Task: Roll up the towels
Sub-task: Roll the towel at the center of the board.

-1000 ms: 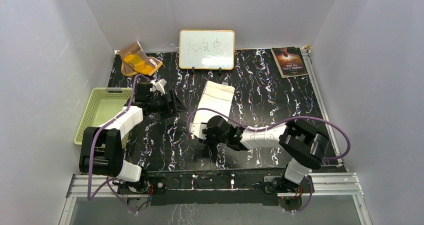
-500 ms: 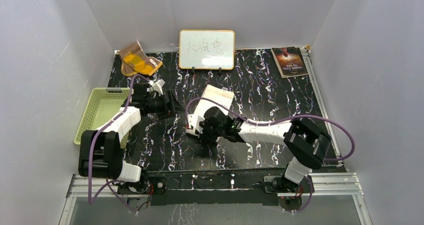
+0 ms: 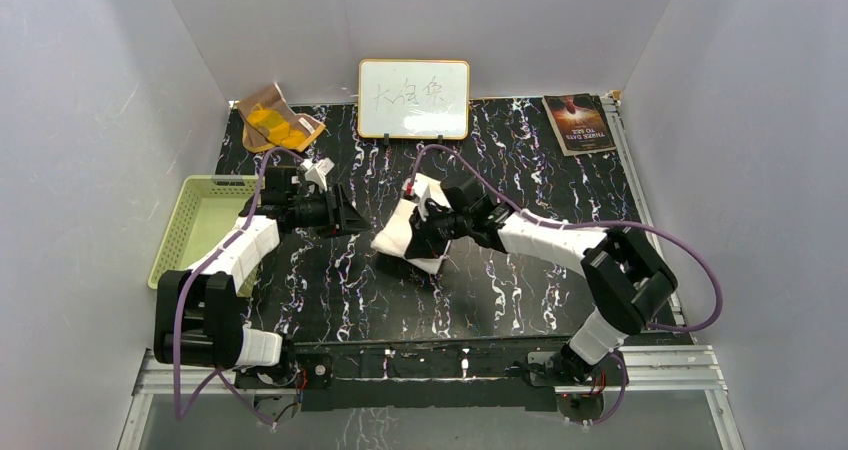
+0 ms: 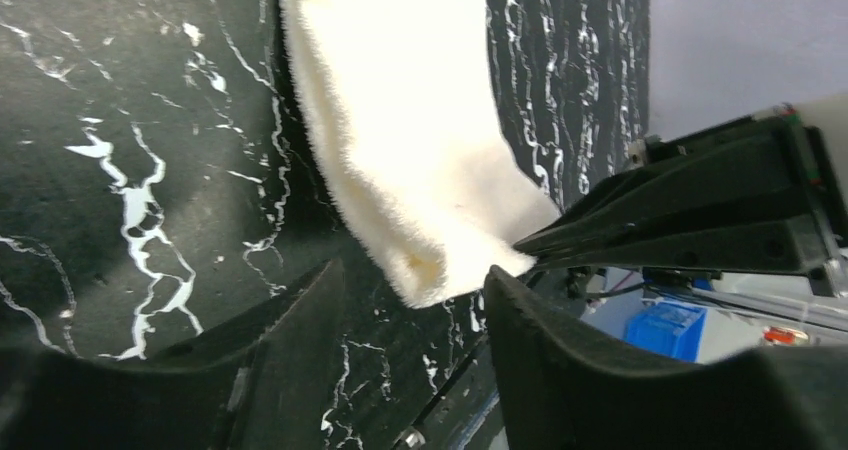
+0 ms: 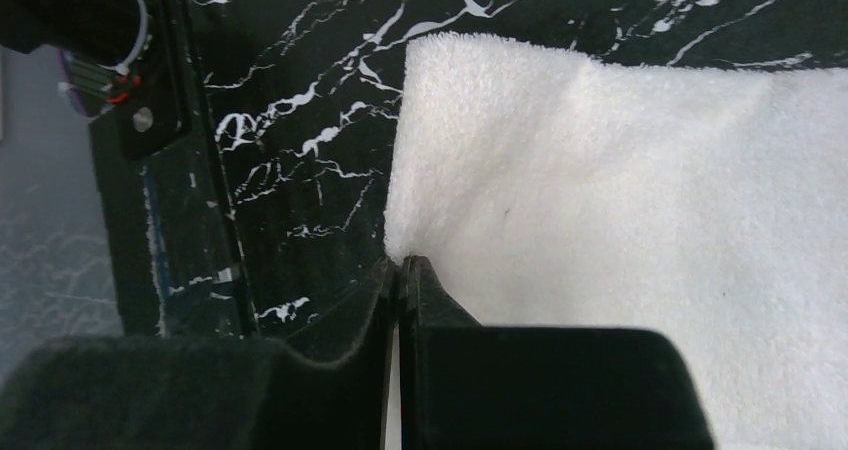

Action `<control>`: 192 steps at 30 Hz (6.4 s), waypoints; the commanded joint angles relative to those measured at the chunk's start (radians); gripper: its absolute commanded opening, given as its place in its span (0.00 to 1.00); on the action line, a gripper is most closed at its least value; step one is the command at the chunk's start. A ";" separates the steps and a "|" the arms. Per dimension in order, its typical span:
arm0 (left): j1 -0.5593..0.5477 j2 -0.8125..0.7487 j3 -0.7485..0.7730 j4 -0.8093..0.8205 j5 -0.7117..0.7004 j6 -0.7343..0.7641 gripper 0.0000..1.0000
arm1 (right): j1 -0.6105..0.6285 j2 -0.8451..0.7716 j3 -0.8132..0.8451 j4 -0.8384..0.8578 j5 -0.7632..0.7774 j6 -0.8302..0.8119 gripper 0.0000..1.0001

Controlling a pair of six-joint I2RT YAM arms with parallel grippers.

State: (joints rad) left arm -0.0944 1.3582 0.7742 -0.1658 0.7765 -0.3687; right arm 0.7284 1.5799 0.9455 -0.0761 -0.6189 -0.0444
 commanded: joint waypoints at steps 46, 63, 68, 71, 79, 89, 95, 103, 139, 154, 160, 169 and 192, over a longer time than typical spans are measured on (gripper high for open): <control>-0.198 0.344 -0.180 0.507 -0.241 -0.287 0.06 | -0.192 0.473 0.249 -0.130 -0.188 0.311 0.18; -0.265 0.356 -0.184 0.412 -0.336 -0.194 0.05 | -0.078 0.305 0.324 -0.208 -0.066 0.204 0.00; -0.265 0.360 -0.179 0.390 -0.347 -0.178 0.05 | -0.093 0.399 0.281 -0.192 -0.266 0.200 0.00; -0.265 0.362 -0.174 0.369 -0.353 -0.163 0.04 | -0.127 0.406 0.226 -0.146 -0.331 0.215 0.00; -0.265 0.379 -0.175 0.339 -0.357 -0.139 0.04 | -0.264 0.348 0.045 -0.155 -0.304 0.182 0.00; -0.265 0.372 -0.135 0.291 -0.353 -0.133 0.05 | -0.148 0.063 0.137 -0.202 0.074 0.218 0.17; -0.265 0.369 -0.104 0.257 -0.339 -0.118 0.05 | 0.126 -0.080 0.123 -0.103 0.607 0.012 0.55; -0.265 0.381 -0.091 0.257 -0.281 -0.114 0.07 | 0.287 0.053 0.143 -0.103 0.894 -0.219 0.53; -0.265 0.443 -0.045 0.163 -0.230 -0.064 0.10 | 0.309 0.220 0.022 -0.018 0.778 -0.214 0.34; -0.254 0.437 0.003 0.094 -0.198 -0.031 0.12 | 0.286 0.324 0.054 -0.078 0.830 -0.139 0.02; -0.125 0.298 0.117 -0.065 -0.207 0.024 0.28 | 0.236 0.245 0.100 -0.176 0.561 -0.028 0.00; -0.026 0.123 0.207 -0.161 -0.212 0.043 0.53 | 0.111 0.186 0.163 -0.179 0.067 0.162 0.00; -0.027 0.110 0.143 -0.053 -0.014 0.009 0.55 | -0.167 0.469 0.320 -0.052 -0.492 0.540 0.00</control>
State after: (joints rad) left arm -0.1211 1.4849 0.9272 -0.2337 0.7006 -0.3454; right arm 0.5903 2.0186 1.2350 -0.2428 -0.9943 0.3965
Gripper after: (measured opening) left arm 0.545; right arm 0.106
